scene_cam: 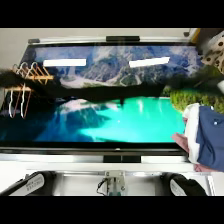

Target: Fold the shirts.

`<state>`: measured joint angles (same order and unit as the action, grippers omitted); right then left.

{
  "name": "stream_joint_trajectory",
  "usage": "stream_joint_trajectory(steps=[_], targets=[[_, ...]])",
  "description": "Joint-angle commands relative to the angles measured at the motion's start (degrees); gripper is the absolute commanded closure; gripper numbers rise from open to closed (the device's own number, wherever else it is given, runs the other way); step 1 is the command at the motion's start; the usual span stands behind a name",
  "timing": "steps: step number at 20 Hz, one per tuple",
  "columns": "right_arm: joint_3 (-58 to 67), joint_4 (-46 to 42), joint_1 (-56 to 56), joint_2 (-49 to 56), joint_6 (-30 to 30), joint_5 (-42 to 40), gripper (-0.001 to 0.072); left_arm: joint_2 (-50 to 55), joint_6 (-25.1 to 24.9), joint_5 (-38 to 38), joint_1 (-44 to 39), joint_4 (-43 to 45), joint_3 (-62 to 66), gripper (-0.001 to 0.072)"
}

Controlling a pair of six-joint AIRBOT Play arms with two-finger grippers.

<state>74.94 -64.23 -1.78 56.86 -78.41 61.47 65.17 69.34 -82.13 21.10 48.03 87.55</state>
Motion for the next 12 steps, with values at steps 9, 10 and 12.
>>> stream_joint_trajectory(steps=[9, 10, 12], targets=[[39.4, -22.7, 0.0, -19.1, -6.3, 2.3, 0.0647, -26.6, 21.4, 11.5, 0.1, 17.7, 31.0, 0.0681], [39.4, -22.8, 0.0, -19.2, -6.3, 4.7, 0.0647, -27.8, 21.2, 10.3, 0.1, 18.1, 30.6, 0.0681], [39.4, -23.0, 0.0, -19.1, -6.3, 8.6, 0.0647, -28.4, 21.2, 8.7, 0.0, 19.2, 30.7, 0.0681]])
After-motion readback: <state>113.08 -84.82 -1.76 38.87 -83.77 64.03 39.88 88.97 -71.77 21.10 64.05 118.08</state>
